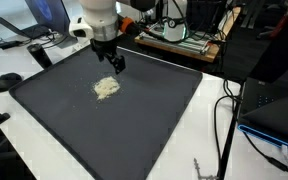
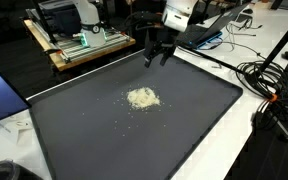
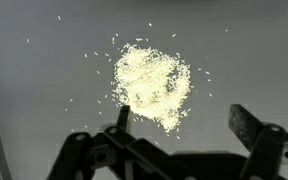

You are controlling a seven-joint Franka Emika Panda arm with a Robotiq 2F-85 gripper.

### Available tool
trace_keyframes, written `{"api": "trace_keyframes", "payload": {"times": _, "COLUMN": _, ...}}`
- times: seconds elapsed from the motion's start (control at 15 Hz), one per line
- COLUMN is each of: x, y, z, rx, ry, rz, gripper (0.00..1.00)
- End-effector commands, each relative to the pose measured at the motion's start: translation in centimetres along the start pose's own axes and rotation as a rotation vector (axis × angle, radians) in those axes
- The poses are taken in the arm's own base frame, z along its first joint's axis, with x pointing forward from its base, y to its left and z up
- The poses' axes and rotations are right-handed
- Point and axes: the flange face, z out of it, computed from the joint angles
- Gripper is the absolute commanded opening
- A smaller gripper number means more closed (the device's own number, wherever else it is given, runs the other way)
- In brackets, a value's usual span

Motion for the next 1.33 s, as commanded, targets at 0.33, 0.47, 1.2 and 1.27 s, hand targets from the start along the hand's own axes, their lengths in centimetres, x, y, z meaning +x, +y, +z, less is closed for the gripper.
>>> {"api": "trace_keyframes", "payload": {"times": 0.33, "x": 1.9, "y": -5.0, "z": -2.8, "rx": -0.249, "ry": -0.065, "rz": 0.020, "gripper": 1.00}}
{"api": "trace_keyframes", "payload": {"times": 0.47, "x": 2.7, "y": -5.6, "z": -3.0, "rx": -0.278, "ry": -0.081, "rz": -0.012, "gripper": 1.00}}
{"api": "trace_keyframes", "payload": {"times": 1.2, "x": 8.0, "y": -1.7, "z": -4.0, "rx": -0.169, "ry": -0.024, "rz": -0.217, "gripper": 1.00}}
{"api": "trace_keyframes", "payload": {"times": 1.27, "x": 8.6, "y": -0.6, "z": -4.1, "rx": -0.149, "ry": -0.019, "rz": -0.229, "gripper": 1.00}}
